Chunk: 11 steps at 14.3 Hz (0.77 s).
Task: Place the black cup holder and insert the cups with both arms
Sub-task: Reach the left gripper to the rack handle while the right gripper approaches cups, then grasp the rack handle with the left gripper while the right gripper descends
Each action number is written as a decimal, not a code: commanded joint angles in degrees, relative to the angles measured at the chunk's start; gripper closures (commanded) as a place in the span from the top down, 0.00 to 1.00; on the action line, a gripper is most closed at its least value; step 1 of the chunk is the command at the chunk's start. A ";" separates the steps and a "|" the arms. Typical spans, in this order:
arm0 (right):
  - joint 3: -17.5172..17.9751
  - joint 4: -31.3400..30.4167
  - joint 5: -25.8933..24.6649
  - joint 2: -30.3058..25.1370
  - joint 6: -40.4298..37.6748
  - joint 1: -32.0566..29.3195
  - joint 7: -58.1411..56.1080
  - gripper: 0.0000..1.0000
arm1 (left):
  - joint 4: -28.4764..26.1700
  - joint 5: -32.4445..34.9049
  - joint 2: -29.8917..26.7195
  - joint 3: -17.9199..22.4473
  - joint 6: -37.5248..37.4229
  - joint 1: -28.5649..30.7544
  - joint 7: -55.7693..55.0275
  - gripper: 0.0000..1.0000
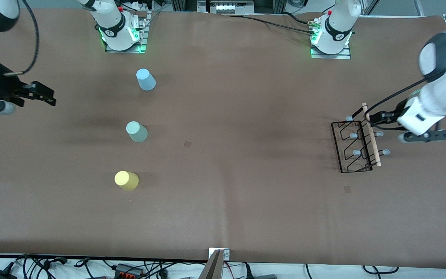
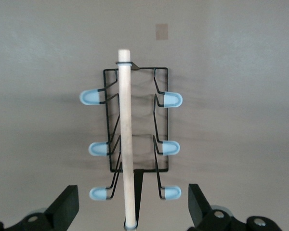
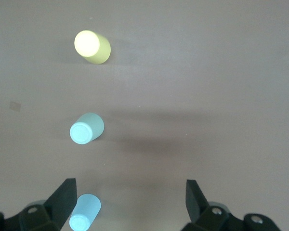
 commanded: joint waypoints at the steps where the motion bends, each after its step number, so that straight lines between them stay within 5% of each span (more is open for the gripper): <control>1: 0.12 -0.19 -0.05 1.63 0.53 1.46 0.79 1.00 | -7.26 -0.28 -1.99 0.06 7.34 0.30 1.39 1.00; 6: 0.12 -0.02 -0.14 5.14 0.98 2.78 1.85 1.00 | -10.63 -0.28 -0.85 0.06 10.88 0.57 1.74 0.69; 11: 0.21 -1.07 -0.05 12.07 4.39 6.81 6.92 1.00 | -10.63 -0.28 1.78 0.06 13.07 1.44 1.74 0.58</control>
